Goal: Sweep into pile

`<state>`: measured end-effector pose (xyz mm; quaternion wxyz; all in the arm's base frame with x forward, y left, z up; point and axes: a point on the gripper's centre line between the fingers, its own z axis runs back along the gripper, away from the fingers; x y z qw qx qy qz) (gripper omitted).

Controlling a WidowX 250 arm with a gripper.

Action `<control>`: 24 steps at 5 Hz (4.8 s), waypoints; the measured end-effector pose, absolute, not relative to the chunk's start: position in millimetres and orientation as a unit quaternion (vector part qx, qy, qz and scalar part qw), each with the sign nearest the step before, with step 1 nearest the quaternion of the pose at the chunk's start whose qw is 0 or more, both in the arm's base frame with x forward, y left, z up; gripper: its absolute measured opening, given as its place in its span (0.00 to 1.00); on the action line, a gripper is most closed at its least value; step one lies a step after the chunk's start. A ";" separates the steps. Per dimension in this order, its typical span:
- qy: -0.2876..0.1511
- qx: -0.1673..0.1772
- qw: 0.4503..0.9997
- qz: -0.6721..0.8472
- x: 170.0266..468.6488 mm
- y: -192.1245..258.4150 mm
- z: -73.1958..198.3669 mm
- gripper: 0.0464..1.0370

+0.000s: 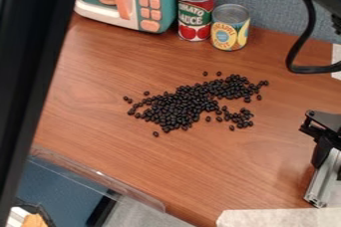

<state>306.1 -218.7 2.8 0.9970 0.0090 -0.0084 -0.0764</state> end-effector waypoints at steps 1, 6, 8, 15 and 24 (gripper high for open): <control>-0.012 0.006 0.994 -0.106 311.0 -216.8 4.8 0.33; -0.052 -0.033 0.998 -0.018 403.8 -169.8 6.6 0.33; -0.055 -0.024 0.996 0.073 418.9 -145.8 7.2 0.33; -0.071 0.028 0.974 0.212 403.1 -30.8 4.9 0.33; -0.064 0.043 0.959 0.271 357.9 81.6 15.7 0.33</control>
